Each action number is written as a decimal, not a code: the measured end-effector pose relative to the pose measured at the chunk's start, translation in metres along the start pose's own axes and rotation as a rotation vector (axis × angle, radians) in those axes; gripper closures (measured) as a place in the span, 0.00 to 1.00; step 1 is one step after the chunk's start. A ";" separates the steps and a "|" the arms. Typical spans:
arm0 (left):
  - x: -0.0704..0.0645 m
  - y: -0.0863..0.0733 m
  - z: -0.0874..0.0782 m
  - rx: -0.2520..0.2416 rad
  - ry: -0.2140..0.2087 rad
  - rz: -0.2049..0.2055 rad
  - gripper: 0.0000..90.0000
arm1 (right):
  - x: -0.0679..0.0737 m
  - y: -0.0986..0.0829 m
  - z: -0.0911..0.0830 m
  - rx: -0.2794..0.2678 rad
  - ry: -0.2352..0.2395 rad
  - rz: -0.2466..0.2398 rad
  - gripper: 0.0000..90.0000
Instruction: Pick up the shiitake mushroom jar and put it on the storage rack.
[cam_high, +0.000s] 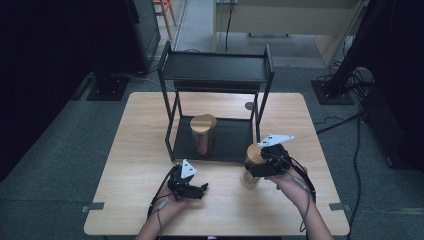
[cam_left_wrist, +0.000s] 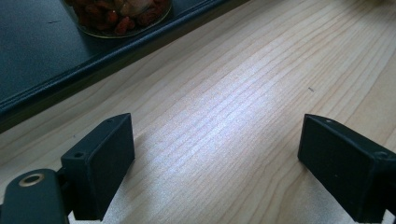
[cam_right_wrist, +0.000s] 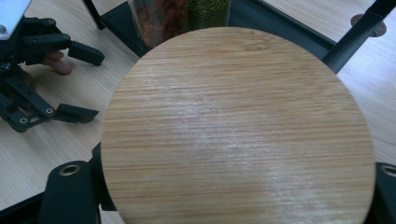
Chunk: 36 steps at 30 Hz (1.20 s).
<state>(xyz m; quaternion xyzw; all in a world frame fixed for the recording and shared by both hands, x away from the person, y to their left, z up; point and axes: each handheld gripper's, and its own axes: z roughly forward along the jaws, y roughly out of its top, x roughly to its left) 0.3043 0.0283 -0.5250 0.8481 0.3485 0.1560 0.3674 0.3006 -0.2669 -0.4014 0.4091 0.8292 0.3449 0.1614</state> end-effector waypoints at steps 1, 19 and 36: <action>0.000 0.000 0.000 0.000 0.000 0.000 0.12 | 0.001 0.001 0.001 0.001 -0.003 0.001 0.28; 0.000 0.000 0.000 -0.001 -0.001 0.000 0.12 | 0.004 0.015 0.007 -0.014 0.005 0.003 0.28; 0.000 0.000 0.000 -0.001 -0.003 0.002 0.12 | 0.008 0.029 0.012 -0.001 -0.003 -0.002 0.28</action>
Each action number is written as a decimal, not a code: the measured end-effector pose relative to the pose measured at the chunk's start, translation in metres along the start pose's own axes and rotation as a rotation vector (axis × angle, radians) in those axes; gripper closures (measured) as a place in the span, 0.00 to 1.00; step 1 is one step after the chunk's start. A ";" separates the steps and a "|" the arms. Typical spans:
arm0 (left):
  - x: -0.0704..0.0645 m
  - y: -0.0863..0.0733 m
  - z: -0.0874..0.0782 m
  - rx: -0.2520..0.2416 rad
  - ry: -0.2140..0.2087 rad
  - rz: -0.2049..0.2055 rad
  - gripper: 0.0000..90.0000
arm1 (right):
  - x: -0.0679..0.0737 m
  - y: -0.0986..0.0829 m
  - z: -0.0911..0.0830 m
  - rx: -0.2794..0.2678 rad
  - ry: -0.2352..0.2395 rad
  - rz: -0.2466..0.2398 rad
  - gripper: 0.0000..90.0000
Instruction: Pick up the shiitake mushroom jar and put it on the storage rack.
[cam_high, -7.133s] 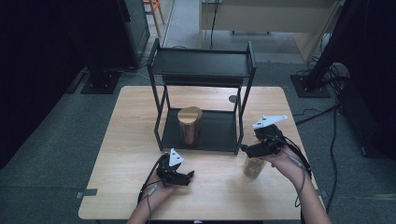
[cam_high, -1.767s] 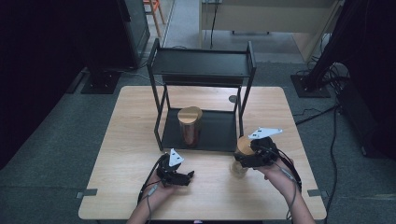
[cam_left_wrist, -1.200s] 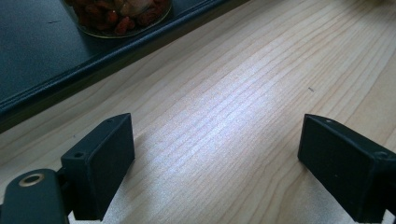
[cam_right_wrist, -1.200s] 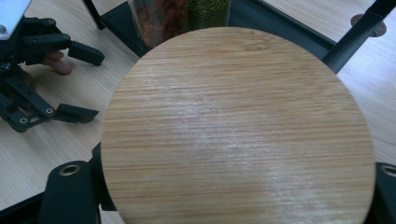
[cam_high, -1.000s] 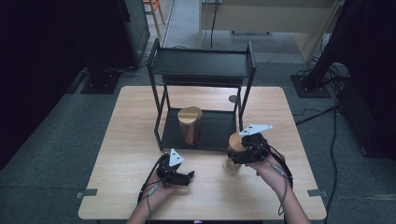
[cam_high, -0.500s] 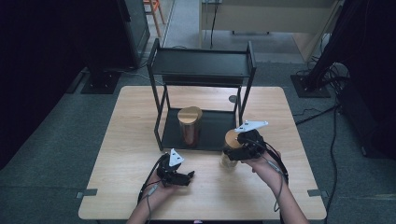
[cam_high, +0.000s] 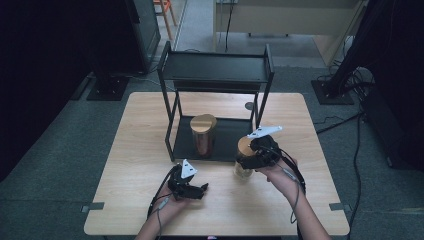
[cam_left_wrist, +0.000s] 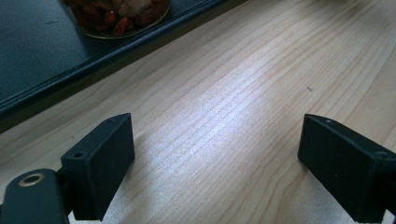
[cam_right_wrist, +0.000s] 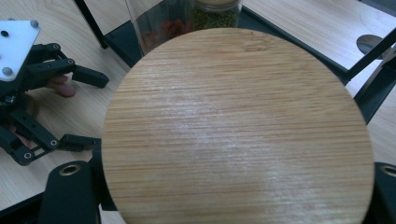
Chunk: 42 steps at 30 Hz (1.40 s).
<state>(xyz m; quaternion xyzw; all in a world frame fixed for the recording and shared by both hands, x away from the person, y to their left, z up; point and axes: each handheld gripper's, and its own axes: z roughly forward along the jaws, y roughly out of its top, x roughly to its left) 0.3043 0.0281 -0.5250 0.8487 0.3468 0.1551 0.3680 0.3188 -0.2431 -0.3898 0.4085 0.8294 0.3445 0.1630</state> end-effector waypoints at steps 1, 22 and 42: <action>0.000 0.000 0.000 0.000 0.000 0.000 0.12 | 0.000 0.001 0.000 0.000 0.002 0.000 0.28; 0.000 0.000 0.000 0.001 -0.003 0.002 0.12 | 0.001 0.013 0.008 -0.004 0.008 0.002 0.28; 0.000 0.000 0.000 0.001 -0.006 0.005 0.12 | 0.003 0.025 0.020 -0.001 0.002 -0.012 0.28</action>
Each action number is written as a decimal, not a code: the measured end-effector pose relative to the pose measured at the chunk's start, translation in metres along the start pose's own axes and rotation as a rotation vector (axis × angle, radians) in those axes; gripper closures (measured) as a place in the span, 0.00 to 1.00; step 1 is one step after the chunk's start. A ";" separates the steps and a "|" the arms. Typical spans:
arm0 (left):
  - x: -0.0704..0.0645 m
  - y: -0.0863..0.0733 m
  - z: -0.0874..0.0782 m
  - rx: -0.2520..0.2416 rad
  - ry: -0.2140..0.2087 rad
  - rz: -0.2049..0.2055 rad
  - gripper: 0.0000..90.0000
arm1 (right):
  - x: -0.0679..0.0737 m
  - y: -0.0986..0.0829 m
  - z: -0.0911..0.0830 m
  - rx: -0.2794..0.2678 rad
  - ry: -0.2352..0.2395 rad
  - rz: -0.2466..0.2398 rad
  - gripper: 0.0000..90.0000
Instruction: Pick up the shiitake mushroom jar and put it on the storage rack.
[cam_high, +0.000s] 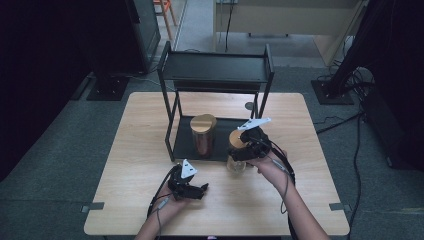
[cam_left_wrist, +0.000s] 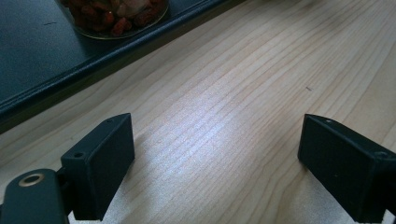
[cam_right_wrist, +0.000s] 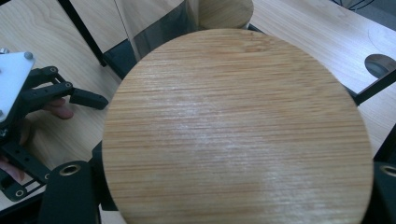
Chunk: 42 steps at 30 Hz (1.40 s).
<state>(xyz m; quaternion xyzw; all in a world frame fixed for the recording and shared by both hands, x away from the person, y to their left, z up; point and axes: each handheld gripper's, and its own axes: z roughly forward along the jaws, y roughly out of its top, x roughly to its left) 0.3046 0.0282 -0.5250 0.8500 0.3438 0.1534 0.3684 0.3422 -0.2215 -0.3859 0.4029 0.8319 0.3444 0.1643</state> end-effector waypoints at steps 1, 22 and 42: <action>0.000 0.000 0.000 0.000 0.000 0.000 0.12 | 0.000 0.001 0.000 0.002 0.000 0.000 0.28; 0.000 0.000 0.000 0.000 -0.001 0.003 0.12 | -0.003 0.013 0.006 -0.001 -0.010 0.003 0.28; 0.000 0.000 0.000 0.000 -0.004 0.006 0.12 | -0.002 0.021 0.016 -0.009 -0.017 0.003 0.28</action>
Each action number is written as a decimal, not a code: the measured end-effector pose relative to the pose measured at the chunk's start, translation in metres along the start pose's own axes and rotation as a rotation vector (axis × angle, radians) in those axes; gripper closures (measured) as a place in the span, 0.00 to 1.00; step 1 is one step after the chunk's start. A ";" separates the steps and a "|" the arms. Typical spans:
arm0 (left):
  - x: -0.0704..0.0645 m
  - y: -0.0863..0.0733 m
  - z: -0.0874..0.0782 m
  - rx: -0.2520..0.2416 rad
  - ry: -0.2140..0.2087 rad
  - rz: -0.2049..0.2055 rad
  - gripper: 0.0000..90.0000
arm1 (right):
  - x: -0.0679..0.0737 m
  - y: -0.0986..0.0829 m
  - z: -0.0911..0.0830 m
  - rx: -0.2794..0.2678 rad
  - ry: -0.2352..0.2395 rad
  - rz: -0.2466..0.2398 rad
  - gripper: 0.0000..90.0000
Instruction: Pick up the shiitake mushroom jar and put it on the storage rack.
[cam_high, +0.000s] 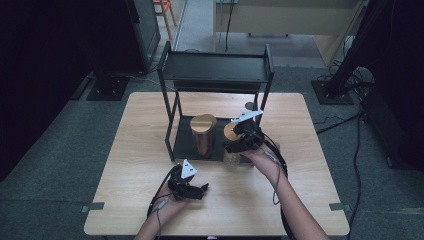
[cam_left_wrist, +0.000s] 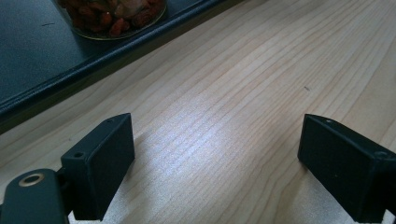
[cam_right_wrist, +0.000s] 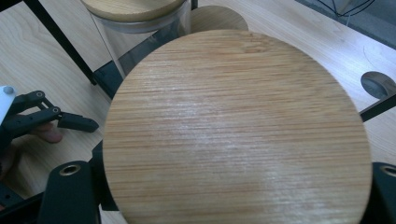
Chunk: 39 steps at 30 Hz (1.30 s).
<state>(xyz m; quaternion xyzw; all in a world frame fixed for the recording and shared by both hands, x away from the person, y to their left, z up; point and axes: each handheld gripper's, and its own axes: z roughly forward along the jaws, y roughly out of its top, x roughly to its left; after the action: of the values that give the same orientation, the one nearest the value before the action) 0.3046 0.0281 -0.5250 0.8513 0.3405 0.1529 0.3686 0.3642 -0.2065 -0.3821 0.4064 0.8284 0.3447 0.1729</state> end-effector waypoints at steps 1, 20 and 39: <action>0.000 0.000 0.000 0.000 0.000 0.000 0.12 | 0.000 0.000 0.000 0.001 0.000 0.002 0.28; 0.000 0.000 0.000 0.000 -0.002 0.002 0.12 | -0.007 0.007 0.005 -0.010 -0.011 0.018 0.28; 0.000 0.000 0.000 0.000 -0.003 0.004 0.12 | -0.011 0.015 0.015 -0.016 -0.031 0.038 0.28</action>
<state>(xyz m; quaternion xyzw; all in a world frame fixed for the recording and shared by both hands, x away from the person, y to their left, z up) 0.3050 0.0275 -0.5250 0.8523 0.3382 0.1524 0.3688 0.3871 -0.2022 -0.3821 0.4258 0.8150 0.3482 0.1824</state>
